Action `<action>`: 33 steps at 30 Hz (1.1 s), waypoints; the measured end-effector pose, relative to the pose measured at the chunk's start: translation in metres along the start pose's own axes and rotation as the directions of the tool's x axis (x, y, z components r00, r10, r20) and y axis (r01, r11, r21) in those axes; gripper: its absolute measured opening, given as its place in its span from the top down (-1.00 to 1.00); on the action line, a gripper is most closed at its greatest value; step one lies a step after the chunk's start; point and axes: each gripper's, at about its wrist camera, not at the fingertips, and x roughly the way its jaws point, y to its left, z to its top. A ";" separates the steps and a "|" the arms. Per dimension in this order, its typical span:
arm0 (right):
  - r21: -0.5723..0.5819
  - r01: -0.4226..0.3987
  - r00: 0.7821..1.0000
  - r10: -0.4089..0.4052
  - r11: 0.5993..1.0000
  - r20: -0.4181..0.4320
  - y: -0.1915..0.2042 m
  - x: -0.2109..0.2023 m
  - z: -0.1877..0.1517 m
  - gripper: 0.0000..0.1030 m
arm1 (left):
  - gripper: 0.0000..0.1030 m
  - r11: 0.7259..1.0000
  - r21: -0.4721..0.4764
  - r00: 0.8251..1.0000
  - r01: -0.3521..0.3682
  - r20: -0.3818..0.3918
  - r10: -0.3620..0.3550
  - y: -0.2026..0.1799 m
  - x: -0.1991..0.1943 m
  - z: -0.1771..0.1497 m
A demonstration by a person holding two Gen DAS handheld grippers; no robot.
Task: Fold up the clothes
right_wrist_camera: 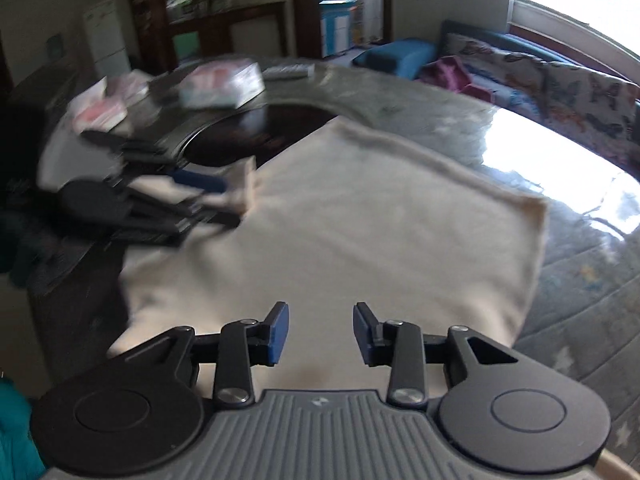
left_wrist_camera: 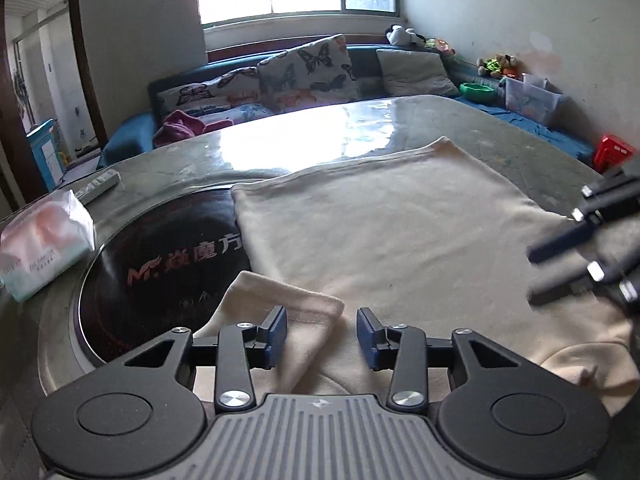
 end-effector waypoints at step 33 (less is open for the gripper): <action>-0.091 0.049 0.999 -0.051 0.995 -0.020 0.028 0.004 -0.007 0.09 | 0.91 0.791 -0.512 0.925 -0.337 -0.021 0.380 0.171 -0.082 -0.092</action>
